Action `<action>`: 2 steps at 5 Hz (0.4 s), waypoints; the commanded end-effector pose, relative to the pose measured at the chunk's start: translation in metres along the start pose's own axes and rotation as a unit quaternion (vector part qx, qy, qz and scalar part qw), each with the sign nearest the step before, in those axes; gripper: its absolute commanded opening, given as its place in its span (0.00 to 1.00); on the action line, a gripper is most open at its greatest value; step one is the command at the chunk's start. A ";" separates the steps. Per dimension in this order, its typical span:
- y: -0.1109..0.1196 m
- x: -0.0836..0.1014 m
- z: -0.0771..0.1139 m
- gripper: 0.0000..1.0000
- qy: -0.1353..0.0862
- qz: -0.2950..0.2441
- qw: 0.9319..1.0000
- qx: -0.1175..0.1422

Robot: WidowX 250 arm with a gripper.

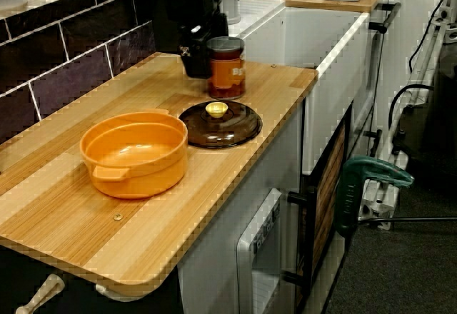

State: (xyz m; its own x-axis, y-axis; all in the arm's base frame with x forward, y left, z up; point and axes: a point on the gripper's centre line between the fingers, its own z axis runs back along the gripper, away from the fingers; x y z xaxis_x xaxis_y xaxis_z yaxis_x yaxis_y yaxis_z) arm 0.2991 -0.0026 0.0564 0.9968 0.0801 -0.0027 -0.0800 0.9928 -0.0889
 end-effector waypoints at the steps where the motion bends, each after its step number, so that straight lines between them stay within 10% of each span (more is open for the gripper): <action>1: 0.013 -0.009 0.030 1.00 -0.034 -0.011 0.999 0.002; 2: 0.018 -0.010 0.038 1.00 -0.036 -0.005 0.999 -0.006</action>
State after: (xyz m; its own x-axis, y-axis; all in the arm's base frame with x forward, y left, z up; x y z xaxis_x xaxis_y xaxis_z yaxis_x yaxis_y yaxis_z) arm 0.2813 0.0147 0.0727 0.9968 0.0804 0.0020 -0.0797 0.9912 -0.1058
